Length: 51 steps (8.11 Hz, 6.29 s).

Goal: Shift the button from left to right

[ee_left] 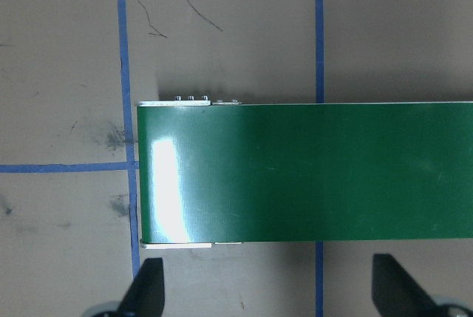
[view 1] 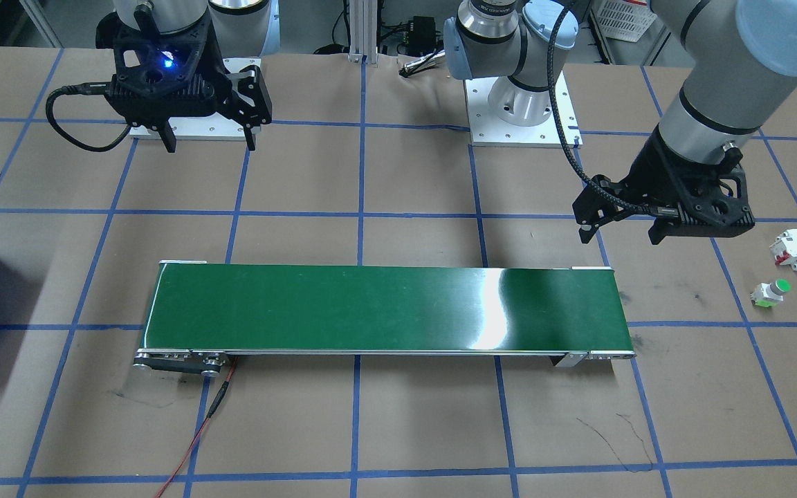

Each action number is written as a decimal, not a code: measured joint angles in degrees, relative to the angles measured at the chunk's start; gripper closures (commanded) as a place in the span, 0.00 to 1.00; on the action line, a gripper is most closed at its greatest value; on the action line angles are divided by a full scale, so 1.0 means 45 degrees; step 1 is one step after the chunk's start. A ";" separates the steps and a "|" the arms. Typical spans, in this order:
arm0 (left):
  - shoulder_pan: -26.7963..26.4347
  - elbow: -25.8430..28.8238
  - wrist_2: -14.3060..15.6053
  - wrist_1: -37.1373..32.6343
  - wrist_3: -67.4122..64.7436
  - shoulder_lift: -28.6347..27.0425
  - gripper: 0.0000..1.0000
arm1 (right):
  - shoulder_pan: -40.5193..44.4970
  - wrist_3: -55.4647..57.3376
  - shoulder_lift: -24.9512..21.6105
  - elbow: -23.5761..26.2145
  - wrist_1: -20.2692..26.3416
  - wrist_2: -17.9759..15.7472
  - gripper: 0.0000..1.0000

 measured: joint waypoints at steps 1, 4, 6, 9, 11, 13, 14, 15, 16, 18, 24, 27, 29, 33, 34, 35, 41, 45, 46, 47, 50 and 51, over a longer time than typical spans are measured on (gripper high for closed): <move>-0.0002 0.0005 -0.0106 0.0011 0.0032 0.0013 0.00 | 0.0000 -0.0003 0.0019 0.0005 -0.0020 -0.0006 0.00; 0.0178 -0.0006 -0.0160 0.0049 0.0191 0.0045 0.00 | -0.0005 -0.0005 0.0034 0.0005 -0.0044 0.0005 0.00; 0.1184 0.0062 -0.0226 0.0054 0.1511 -0.0042 0.00 | -0.0016 0.0003 0.0034 -0.0004 -0.0053 0.0006 0.00; 0.3430 0.0097 -0.0164 0.0388 0.4327 -0.0775 0.00 | -0.0032 -0.0004 0.0042 0.0005 -0.0062 0.0007 0.00; 0.4992 0.0035 -0.0137 0.0940 0.6469 -0.1436 0.00 | -0.0036 -0.0007 0.0050 0.0013 -0.0066 0.0006 0.00; 0.6450 0.0045 -0.0090 0.1779 0.8614 -0.2368 0.00 | -0.0038 -0.0019 0.0064 0.0027 -0.0066 -0.0001 0.00; 0.7184 0.0069 -0.0001 0.2274 0.9611 -0.2833 0.00 | -0.0038 -0.0022 0.0068 0.0032 -0.0067 0.0005 0.00; 0.7861 0.0070 0.0061 0.2709 1.0427 -0.3308 0.00 | -0.0038 -0.0010 0.0071 0.0041 -0.0071 0.0018 0.00; 0.8333 0.0091 0.0097 0.3297 1.0939 -0.3841 0.00 | -0.0048 0.0046 0.0073 0.0039 -0.0073 0.0054 0.00; 0.8684 0.0086 0.0149 0.4259 1.1409 -0.4769 0.00 | -0.0049 0.0116 0.0074 0.0043 -0.0066 0.0051 0.00; 0.8748 -0.0026 0.1125 0.4664 1.1468 -0.6121 0.00 | -0.0052 0.0132 0.0101 0.0109 -0.0085 0.0031 0.00; 0.8749 -0.0039 0.1194 0.4879 1.1409 -0.6352 0.04 | -0.0054 0.0149 0.0112 0.0127 -0.0075 0.0026 0.00; 0.8742 -0.0053 0.1154 0.5256 1.1452 -0.6662 0.15 | -0.0052 0.0151 0.0112 0.0129 -0.0064 0.0025 0.00; 0.8657 -0.0049 0.1092 0.5430 1.1395 -0.6835 0.37 | -0.0044 0.0151 0.0113 0.0130 0.0008 0.0007 0.00; 0.8644 -0.0052 0.1091 0.5407 1.1397 -0.6833 0.58 | -0.0044 0.0151 0.0113 0.0130 0.0024 0.0007 0.00; 0.8637 -0.0057 0.1087 0.5342 1.1397 -0.6828 0.94 | -0.0050 0.0151 0.0113 0.0130 0.0028 0.0007 0.00; 0.8215 0.0085 0.0919 0.4282 1.1301 -0.5951 1.00 | -0.0054 0.0152 0.0112 0.0130 0.0023 0.0006 0.00; 0.5674 0.0135 0.0617 0.2827 0.9416 -0.3772 1.00 | -0.0056 0.0150 0.0112 0.0130 -0.0012 0.0006 0.00; 0.4844 0.0135 0.0554 0.2608 0.8356 -0.3376 1.00 | -0.0058 0.0145 0.0112 0.0130 -0.0023 0.0006 0.00; 0.3923 0.0133 0.0508 0.2390 0.7322 -0.3058 1.00 | -0.0058 0.0145 0.0113 0.0130 -0.0030 0.0007 0.00; 0.2080 -0.0006 0.0417 0.2207 0.4528 -0.2810 1.00 | -0.0058 0.0151 0.0112 0.0145 -0.0050 0.0006 0.00; 0.1841 -0.0087 0.0377 0.2246 0.4119 -0.2874 1.00 | -0.0058 0.0151 0.0113 0.0147 -0.0053 0.0006 0.00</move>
